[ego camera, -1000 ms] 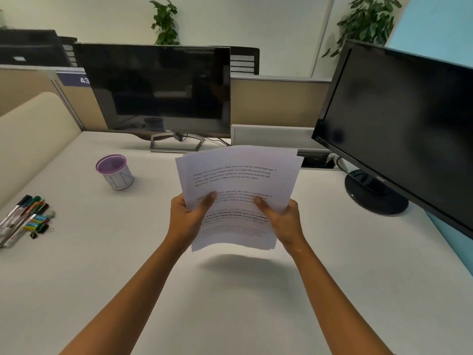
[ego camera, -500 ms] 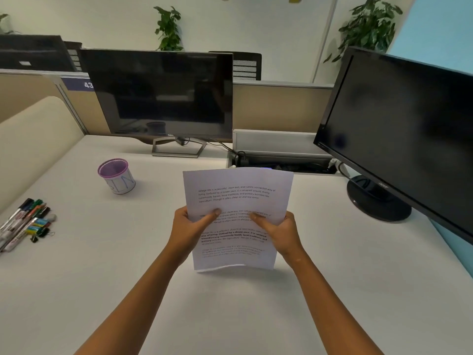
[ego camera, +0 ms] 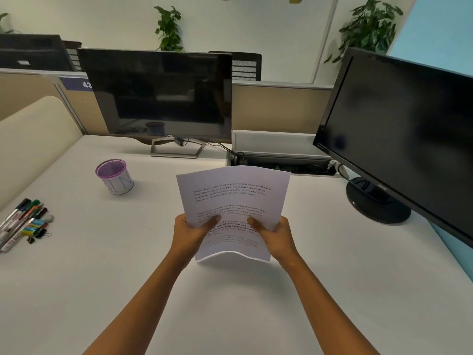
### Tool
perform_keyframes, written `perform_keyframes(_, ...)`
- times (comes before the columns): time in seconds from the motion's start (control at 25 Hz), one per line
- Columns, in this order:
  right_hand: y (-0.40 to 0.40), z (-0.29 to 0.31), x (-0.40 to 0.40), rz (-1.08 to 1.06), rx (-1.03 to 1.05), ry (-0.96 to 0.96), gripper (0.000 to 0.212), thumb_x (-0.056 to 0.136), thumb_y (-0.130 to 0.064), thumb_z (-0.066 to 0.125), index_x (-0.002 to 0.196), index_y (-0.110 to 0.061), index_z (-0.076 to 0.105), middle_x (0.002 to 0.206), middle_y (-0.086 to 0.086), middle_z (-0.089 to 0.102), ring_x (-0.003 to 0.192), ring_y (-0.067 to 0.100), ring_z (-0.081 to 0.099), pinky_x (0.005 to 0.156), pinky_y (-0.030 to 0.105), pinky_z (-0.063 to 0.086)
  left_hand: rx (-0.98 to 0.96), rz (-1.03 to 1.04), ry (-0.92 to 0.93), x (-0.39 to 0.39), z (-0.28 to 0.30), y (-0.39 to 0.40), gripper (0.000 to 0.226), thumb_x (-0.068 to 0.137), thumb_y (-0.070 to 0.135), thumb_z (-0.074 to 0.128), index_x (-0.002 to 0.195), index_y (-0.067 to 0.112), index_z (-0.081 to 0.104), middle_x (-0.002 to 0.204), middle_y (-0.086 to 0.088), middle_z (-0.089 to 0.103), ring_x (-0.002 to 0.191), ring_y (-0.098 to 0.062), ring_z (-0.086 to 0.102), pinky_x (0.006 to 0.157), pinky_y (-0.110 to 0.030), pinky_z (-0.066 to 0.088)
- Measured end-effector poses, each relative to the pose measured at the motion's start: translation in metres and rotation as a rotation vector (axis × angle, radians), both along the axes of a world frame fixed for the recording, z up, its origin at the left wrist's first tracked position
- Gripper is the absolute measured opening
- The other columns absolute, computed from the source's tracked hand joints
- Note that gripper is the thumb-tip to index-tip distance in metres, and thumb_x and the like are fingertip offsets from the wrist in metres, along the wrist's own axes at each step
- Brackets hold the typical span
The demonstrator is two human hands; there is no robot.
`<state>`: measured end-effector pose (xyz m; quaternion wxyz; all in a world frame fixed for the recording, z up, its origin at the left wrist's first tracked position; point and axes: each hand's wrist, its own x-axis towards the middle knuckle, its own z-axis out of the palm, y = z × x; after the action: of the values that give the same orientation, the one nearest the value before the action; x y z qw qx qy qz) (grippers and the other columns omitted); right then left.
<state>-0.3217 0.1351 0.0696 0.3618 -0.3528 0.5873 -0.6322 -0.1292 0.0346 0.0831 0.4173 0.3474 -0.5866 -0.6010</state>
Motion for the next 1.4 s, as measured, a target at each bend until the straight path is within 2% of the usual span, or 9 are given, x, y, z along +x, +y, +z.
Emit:
perform_keyframes(0.32,0.013,-0.028,-0.004,-0.004,0.071,-0.026,0.02,0.085,-0.026,0.077,0.104,-0.028,0.072,0.097,-0.008,0.078,0.092,0.015,0.074,0.071,0.024,0.06,0.014,-0.07,-0.059,0.005,-0.024,0.011,0.029,0.075,0.029,0.085,0.099,0.043,0.077,0.099,0.008,0.078,0.088,-0.018,0.075,0.065,-0.024,0.06)
perform_keyframes(0.52,0.016,-0.039,-0.008,-0.011,0.079,0.042,0.018,0.083,-0.032,0.08,0.099,-0.034,0.072,0.094,-0.016,0.077,0.086,0.005,0.073,0.068,0.018,0.057,0.022,-0.084,-0.069,0.007,-0.03,0.013,0.037,0.073,0.027,0.086,0.104,0.045,0.074,0.104,0.01,0.077,0.092,-0.016,0.074,0.067,-0.025,0.06)
perform_keyframes(0.72,0.023,-0.06,-0.003,-0.015,0.178,0.078,0.026,0.08,-0.032,0.081,0.101,-0.037,0.067,0.097,-0.022,0.072,0.089,-0.001,0.069,0.069,0.013,0.056,0.06,-0.088,-0.062,0.008,-0.042,0.022,0.035,0.075,0.018,0.086,0.104,0.037,0.076,0.106,0.003,0.077,0.095,-0.022,0.074,0.073,-0.028,0.061)
perform_keyframes(0.84,0.028,-0.062,-0.008,-0.027,0.121,0.09,0.029,0.081,-0.029,0.082,0.107,-0.032,0.071,0.101,-0.013,0.076,0.092,0.007,0.071,0.073,0.015,0.055,0.094,0.002,0.003,0.007,-0.035,0.019,0.038,0.071,0.026,0.086,0.107,0.032,0.075,0.108,-0.001,0.076,0.097,-0.026,0.072,0.078,-0.038,0.061)
perform_keyframes(0.96,0.031,-0.06,-0.003,-0.158,0.08,-0.163,0.058,0.075,-0.021,0.087,0.127,-0.02,0.06,0.119,-0.001,0.071,0.096,0.001,0.071,0.076,0.012,0.053,0.171,0.009,0.252,0.005,-0.023,0.017,0.049,0.079,0.017,0.078,0.125,0.017,0.062,0.122,-0.017,0.066,0.109,-0.04,0.064,0.086,-0.054,0.057)
perform_keyframes(1.08,0.022,-0.054,0.022,-0.021,0.008,-0.28,0.064,0.072,-0.035,0.085,0.128,-0.021,0.06,0.127,0.003,0.069,0.112,0.013,0.068,0.093,0.03,0.056,0.207,-0.107,0.388,-0.006,-0.02,0.022,0.052,0.086,0.008,0.066,0.135,0.008,0.046,0.128,-0.03,0.055,0.114,-0.051,0.057,0.091,-0.067,0.05)
perform_keyframes(1.16,0.014,-0.049,0.039,0.015,-0.046,-0.349,0.061,0.079,-0.033,0.083,0.133,-0.022,0.058,0.128,0.003,0.069,0.116,0.021,0.067,0.093,0.039,0.056,0.268,-0.1,0.41,-0.012,-0.023,0.029,0.048,0.086,0.003,0.064,0.131,0.01,0.051,0.128,-0.027,0.059,0.115,-0.049,0.059,0.091,-0.068,0.05)
perform_keyframes(1.32,0.01,-0.048,0.04,-0.063,-0.028,-0.369,0.036,0.093,-0.018,0.07,0.128,-0.018,0.062,0.12,0.004,0.073,0.109,0.021,0.071,0.084,0.033,0.059,0.405,-0.052,0.406,-0.01,-0.03,0.037,0.043,0.09,0.003,0.066,0.129,0.021,0.062,0.134,-0.018,0.063,0.123,-0.04,0.059,0.097,-0.057,0.052)
perform_keyframes(1.4,0.018,-0.05,0.026,-0.088,0.036,-0.293,0.025,0.094,-0.014,0.068,0.119,-0.016,0.066,0.114,0.005,0.076,0.104,0.021,0.073,0.081,0.031,0.061,0.511,-0.01,0.466,0.003,-0.027,0.027,0.042,0.09,0.017,0.067,0.132,0.022,0.061,0.135,-0.017,0.062,0.125,-0.039,0.058,0.097,-0.054,0.053)
